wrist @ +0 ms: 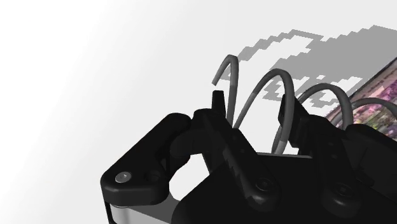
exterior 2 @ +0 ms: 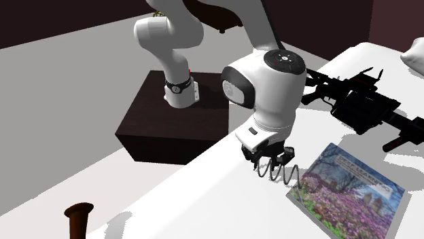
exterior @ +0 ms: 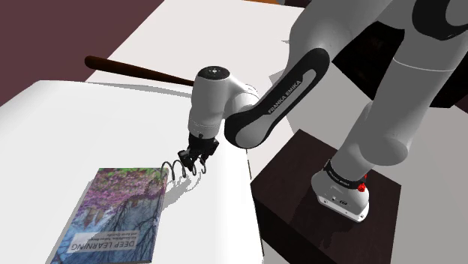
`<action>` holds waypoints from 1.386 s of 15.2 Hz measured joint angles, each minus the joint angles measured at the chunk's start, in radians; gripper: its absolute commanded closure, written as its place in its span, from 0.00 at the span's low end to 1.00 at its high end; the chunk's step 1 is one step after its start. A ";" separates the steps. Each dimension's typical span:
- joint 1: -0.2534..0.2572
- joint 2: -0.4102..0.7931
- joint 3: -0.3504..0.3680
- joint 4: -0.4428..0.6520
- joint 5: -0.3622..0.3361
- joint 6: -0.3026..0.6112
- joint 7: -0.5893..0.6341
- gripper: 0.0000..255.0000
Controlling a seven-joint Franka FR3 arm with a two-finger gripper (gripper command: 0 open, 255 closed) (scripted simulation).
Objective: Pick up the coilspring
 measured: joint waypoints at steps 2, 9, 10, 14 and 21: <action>0.000 0.000 0.000 0.000 0.000 0.001 0.000 1.00; -0.010 -0.039 0.014 0.002 0.040 -0.038 -0.027 1.00; -0.014 -0.054 0.018 0.003 0.056 -0.051 -0.039 1.00; -0.021 -0.103 0.028 0.019 0.102 -0.108 -0.071 1.00; -0.023 -0.174 0.032 0.043 0.161 -0.194 -0.109 1.00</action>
